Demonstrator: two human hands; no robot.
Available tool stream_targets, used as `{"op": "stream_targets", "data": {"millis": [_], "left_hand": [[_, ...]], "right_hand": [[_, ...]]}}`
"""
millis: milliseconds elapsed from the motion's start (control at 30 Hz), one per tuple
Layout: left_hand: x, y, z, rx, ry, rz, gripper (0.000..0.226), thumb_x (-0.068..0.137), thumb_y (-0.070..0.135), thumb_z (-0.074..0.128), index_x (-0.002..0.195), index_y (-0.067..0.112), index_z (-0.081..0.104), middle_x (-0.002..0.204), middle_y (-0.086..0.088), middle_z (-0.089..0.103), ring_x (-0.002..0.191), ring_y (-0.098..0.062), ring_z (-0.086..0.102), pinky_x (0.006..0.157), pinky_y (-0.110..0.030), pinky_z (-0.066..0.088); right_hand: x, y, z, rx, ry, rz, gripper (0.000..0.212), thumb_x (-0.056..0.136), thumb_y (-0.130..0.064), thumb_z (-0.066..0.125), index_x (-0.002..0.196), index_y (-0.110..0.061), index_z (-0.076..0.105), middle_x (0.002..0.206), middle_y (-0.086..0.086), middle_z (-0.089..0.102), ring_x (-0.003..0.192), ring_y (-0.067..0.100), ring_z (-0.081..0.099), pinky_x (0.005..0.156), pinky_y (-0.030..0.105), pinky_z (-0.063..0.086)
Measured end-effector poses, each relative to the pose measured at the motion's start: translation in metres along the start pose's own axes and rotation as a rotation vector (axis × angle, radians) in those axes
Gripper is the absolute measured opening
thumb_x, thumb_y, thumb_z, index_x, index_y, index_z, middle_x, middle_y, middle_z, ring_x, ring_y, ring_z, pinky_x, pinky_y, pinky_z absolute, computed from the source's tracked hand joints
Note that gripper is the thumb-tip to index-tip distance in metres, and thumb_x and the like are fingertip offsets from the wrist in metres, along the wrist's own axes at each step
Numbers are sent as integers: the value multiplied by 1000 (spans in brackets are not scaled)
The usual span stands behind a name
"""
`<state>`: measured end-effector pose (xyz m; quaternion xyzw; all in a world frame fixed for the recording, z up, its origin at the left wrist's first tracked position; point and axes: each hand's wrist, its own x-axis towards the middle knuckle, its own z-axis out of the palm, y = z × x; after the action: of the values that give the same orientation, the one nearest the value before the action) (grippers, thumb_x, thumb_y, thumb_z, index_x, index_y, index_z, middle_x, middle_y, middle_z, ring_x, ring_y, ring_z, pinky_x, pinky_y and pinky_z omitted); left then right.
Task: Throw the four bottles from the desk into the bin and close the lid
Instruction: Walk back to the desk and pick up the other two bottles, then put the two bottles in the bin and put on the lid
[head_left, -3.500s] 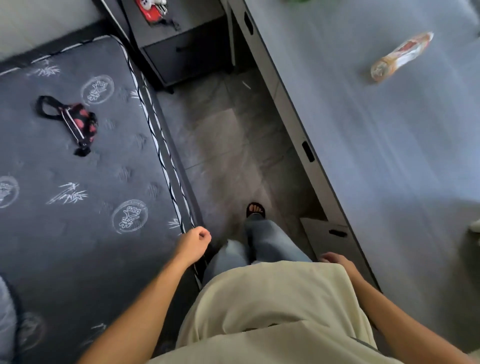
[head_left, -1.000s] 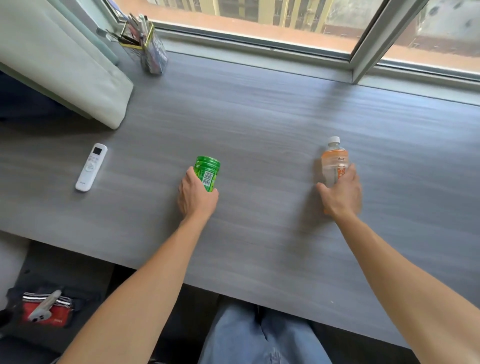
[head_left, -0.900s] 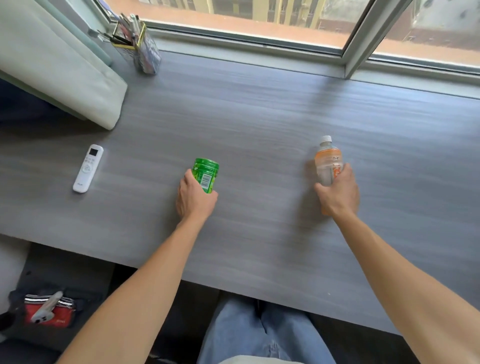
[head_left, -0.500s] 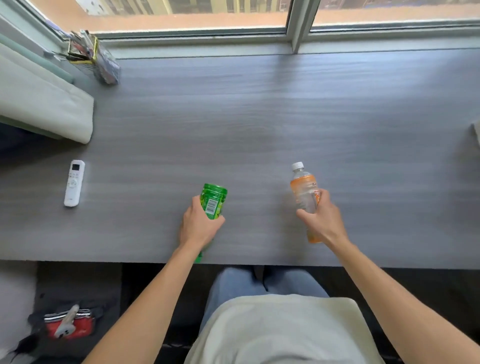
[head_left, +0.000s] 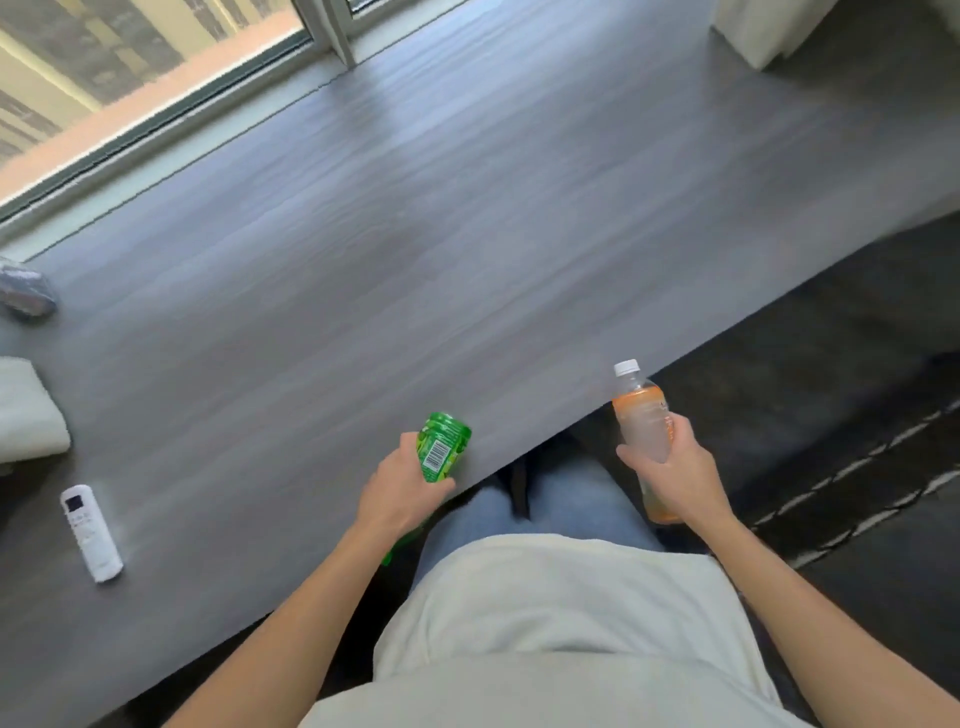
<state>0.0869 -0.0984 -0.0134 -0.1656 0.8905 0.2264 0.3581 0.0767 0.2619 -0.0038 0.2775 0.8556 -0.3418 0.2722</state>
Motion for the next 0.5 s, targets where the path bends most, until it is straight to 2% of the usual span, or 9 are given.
{"op": "stream_targets", "data": {"millis": [133, 233, 367, 500], "left_hand": [[12, 48, 7, 162, -103, 187, 63, 64, 53, 62, 118, 32, 39, 96, 2, 64, 84, -27, 62, 67, -37, 52], [21, 101, 18, 260, -156, 314, 62, 62, 55, 62, 114, 32, 38, 95, 1, 64, 79, -26, 60, 61, -35, 45], [30, 185, 44, 398, -229, 486, 62, 65, 56, 65, 114, 29, 38, 95, -1, 61, 79, -26, 58, 63, -35, 43], [29, 266, 81, 483, -282, 596, 62, 64, 57, 65, 112, 30, 36, 93, -2, 62, 77, -26, 61, 63, -37, 49]], "right_hand": [[-43, 82, 5, 113, 111, 249, 65, 69, -57, 76, 119, -30, 44, 93, -3, 59, 83, 24, 55, 71, 36, 42], [-78, 138, 12, 223, 183, 437, 65, 71, -51, 79, 121, -25, 47, 95, -1, 58, 84, 25, 51, 72, 35, 38], [-124, 198, 20, 396, 214, 650, 61, 71, -43, 82, 118, -23, 48, 98, 1, 62, 95, 33, 62, 76, 40, 46], [-152, 246, 21, 575, 202, 805, 52, 71, -37, 84, 107, -23, 48, 96, 5, 67, 89, 31, 65, 81, 44, 52]]}}
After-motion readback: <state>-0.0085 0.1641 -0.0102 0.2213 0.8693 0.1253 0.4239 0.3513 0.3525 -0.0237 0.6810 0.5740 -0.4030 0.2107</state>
